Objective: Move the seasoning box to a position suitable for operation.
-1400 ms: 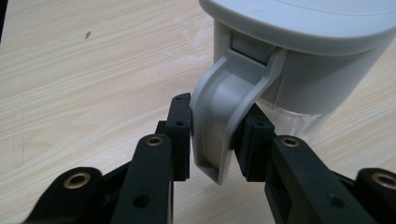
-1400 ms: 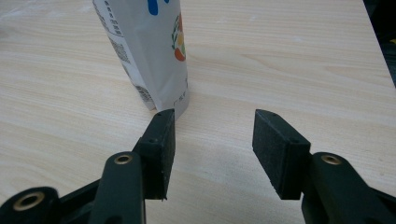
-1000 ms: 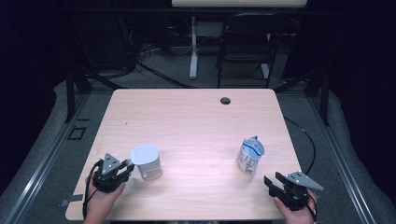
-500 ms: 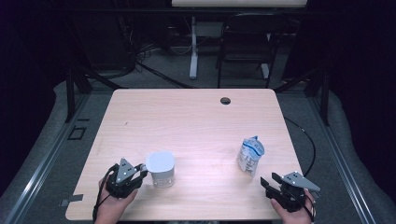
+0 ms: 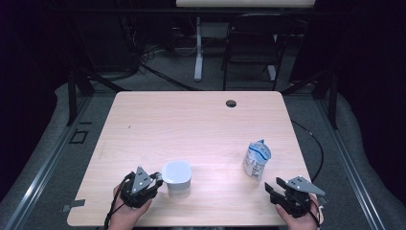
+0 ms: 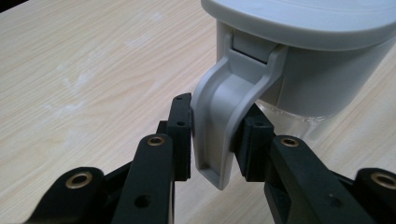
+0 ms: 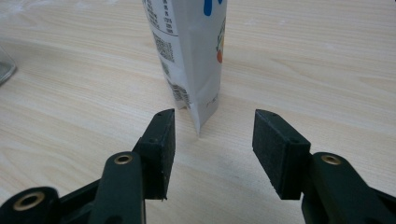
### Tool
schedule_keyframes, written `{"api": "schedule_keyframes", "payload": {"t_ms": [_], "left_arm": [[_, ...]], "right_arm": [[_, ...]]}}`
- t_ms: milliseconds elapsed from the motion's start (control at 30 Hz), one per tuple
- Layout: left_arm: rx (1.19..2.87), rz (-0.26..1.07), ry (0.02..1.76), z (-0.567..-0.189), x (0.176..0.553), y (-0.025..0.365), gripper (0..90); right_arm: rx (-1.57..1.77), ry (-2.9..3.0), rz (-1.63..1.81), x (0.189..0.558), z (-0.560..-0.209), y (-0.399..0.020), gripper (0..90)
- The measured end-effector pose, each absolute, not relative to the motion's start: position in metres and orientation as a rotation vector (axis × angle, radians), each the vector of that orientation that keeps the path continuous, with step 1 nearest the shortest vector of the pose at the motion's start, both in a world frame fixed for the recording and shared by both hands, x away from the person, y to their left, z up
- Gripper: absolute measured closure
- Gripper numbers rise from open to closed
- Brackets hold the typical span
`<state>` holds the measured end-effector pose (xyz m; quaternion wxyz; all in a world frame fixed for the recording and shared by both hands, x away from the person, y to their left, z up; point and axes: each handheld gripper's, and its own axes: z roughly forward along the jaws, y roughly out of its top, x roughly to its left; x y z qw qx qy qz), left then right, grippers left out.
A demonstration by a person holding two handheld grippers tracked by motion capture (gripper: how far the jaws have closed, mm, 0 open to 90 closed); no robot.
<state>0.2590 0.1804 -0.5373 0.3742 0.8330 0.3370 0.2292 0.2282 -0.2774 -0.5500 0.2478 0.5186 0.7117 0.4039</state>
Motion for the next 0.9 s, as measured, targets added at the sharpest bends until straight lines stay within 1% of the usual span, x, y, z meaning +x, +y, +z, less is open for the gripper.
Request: {"api": "schedule_keyframes", "payload": {"t_ms": [533, 900], "left_arm": [[2.158, 0.535, 0.796, -0.544, 0.256, 0.16, 70.7], [2.143, 0.529, 0.804, -0.545, 0.256, 0.16, 70.5]], "right_arm": [[1.405, 1.967, 1.098, 0.23, -0.552, -0.273, 49.2], [1.401, 1.97, 1.098, 0.23, -0.552, -0.273, 49.3]]}}
